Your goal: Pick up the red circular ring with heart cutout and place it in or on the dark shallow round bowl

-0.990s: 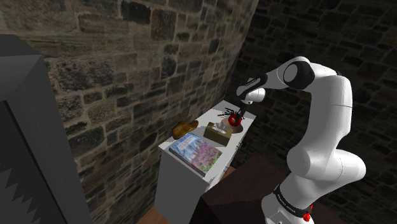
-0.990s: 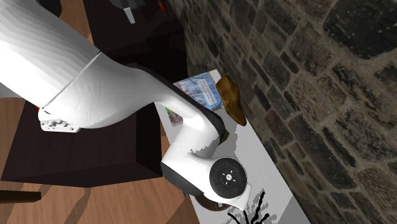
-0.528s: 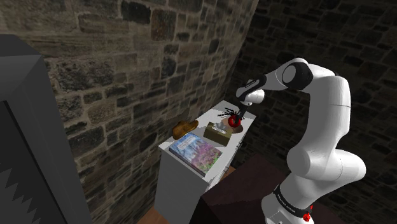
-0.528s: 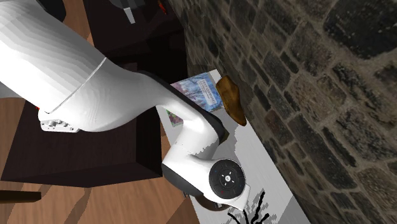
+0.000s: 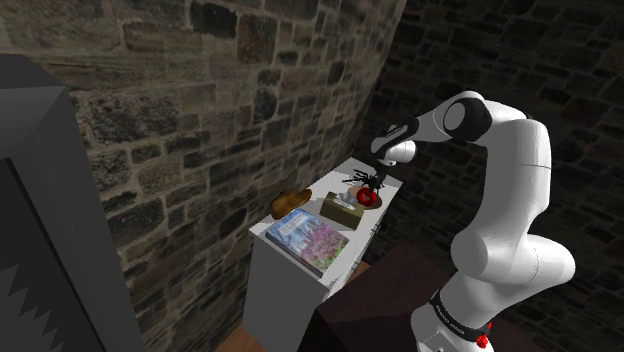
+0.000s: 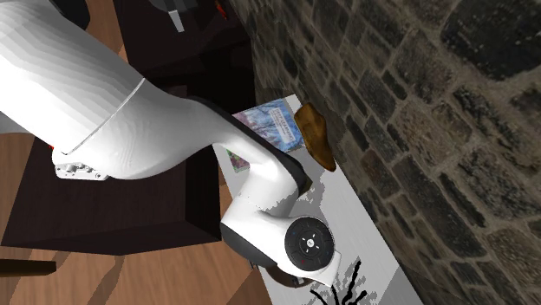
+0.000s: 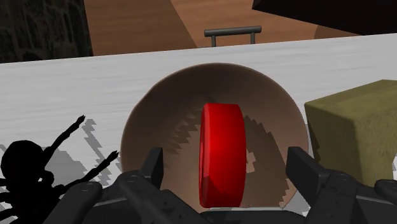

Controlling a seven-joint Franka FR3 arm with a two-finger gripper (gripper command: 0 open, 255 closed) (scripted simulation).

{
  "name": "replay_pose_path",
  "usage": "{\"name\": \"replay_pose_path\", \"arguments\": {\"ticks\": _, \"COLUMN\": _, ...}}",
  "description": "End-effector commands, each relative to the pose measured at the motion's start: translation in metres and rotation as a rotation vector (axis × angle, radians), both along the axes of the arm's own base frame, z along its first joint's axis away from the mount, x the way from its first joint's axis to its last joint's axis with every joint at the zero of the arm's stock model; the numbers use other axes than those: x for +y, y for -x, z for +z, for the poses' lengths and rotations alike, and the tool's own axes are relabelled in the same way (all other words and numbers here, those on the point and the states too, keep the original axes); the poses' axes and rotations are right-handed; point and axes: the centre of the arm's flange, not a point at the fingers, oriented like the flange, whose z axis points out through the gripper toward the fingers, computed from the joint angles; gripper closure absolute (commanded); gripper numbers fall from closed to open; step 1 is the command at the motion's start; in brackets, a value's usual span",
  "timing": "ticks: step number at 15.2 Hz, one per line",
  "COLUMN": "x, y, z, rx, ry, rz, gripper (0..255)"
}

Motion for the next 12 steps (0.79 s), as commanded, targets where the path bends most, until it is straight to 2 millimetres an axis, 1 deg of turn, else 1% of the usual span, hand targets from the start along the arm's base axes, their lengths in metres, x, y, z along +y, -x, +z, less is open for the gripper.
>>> {"name": "replay_pose_path", "arguments": {"ticks": 1, "x": 0.0, "y": 0.0, "z": 0.013, "rx": 0.0, "ry": 0.0, "rz": 0.0, "gripper": 0}}
{"name": "replay_pose_path", "arguments": {"ticks": 4, "x": -0.001, "y": -0.002, "z": 0.05, "rx": 0.0, "ry": 0.0, "rz": 0.0, "gripper": 0}}
{"name": "replay_pose_path", "arguments": {"ticks": 12, "x": -0.001, "y": -0.002, "z": 0.05, "rx": 0.0, "ry": 0.0, "rz": 0.0, "gripper": 0}}
